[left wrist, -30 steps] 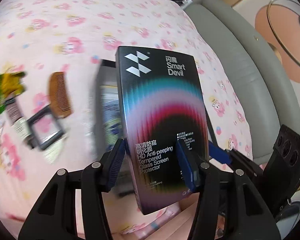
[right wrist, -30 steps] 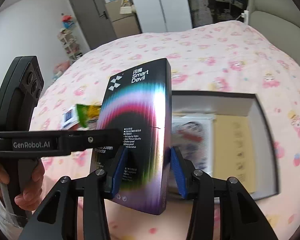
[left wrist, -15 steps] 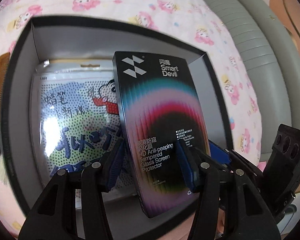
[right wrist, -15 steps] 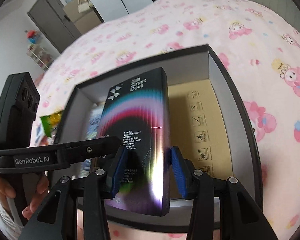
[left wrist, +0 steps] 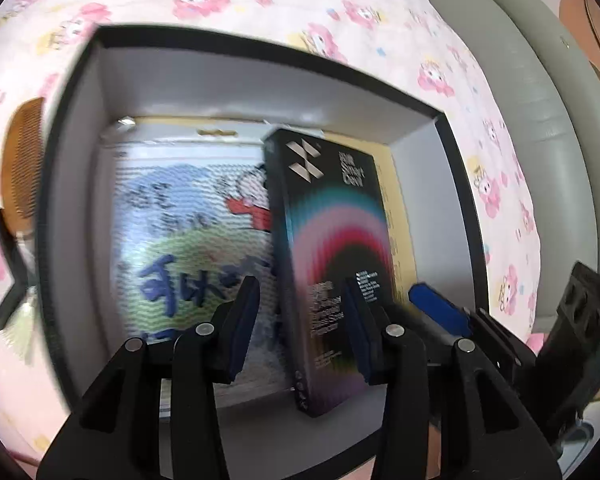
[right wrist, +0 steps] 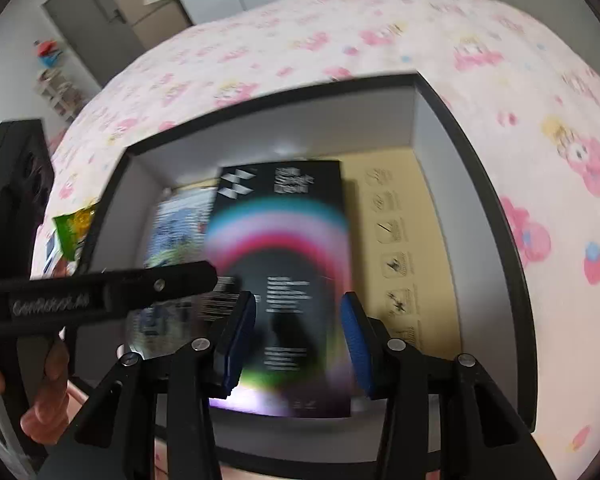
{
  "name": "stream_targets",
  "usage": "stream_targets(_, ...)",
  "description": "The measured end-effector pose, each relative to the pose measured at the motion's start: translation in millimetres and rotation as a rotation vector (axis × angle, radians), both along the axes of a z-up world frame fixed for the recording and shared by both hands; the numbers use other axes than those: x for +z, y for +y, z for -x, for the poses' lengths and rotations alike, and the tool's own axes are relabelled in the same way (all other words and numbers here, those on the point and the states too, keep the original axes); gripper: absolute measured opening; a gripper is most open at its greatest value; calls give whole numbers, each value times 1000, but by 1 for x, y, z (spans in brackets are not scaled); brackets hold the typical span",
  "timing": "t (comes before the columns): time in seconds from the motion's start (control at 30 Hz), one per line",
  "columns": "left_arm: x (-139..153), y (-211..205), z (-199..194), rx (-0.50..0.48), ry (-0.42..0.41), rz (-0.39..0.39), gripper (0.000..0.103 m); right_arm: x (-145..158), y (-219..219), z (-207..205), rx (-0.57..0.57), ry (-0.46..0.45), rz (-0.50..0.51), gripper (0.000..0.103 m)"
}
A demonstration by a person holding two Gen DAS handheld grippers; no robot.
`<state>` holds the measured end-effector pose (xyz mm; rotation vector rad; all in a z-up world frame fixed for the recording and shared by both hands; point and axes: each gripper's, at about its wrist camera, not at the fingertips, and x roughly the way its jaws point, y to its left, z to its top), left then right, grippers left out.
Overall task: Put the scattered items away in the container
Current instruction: 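Set the Smart Devil box upright beside the kit and open the left gripper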
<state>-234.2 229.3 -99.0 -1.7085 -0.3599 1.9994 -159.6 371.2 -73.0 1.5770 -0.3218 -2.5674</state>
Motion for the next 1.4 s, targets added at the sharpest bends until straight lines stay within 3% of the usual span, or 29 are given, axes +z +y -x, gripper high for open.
stream_targets(0.13, 3, -7, -3, 9, 9, 16, 42, -1, -24, -3, 111, -3, 13, 41)
stream_targets(0.37, -6, -1, 5, -39, 6, 22, 42, -15, -58, -3, 218, -20, -119, 42)
stream_targets(0.6, -23, 19, 12, -90, -53, 47, 40, -16, -30, -6, 114, -33, -110, 42)
stream_targets(0.83, -22, 46, 19, -138, -53, 63, 40, -17, 6, -11, 13, -50, -22, 42)
stream_targets(1.03, -26, 66, 17, -168, -75, 21, 39, -8, 8, -17, 47, -21, 81, 42)
stream_targets(1.4, -27, 90, 29, -212, -87, -2, 39, -15, 32, -16, -58, -61, 50, 42)
